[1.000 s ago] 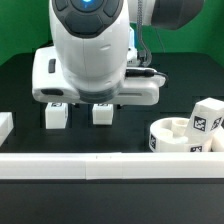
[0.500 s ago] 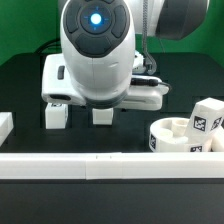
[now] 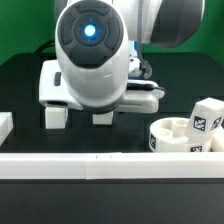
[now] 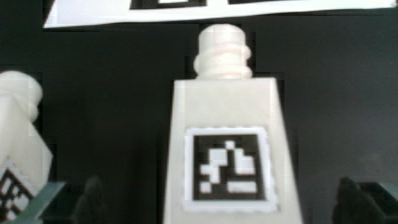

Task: Assemble stool

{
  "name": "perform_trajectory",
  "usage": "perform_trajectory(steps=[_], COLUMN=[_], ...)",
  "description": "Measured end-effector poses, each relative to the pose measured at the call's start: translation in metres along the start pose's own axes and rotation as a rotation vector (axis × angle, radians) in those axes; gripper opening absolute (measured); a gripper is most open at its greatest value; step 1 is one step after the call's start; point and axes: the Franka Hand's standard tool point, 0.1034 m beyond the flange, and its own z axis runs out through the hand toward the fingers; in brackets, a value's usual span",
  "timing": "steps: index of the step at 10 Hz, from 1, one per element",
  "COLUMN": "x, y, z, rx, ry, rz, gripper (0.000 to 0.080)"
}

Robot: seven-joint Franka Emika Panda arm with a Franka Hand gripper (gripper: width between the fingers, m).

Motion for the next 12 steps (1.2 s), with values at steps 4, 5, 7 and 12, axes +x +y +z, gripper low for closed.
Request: perform_trajectory(steps=[4, 5, 7, 12], x=[0.011, 0.011, 0.011, -0.021], y=[0.000, 0.000, 0.000, -0.025], z=[0.003, 0.003, 0.003, -0.030], rx=[-0.006, -0.007, -0.006, -0.017], ry=[0.016, 0.016, 0.018, 0.021], rz=[0.003, 0.003, 0.003, 0.012], gripper=[0.0648, 0.0520, 0.0334, 0.0334])
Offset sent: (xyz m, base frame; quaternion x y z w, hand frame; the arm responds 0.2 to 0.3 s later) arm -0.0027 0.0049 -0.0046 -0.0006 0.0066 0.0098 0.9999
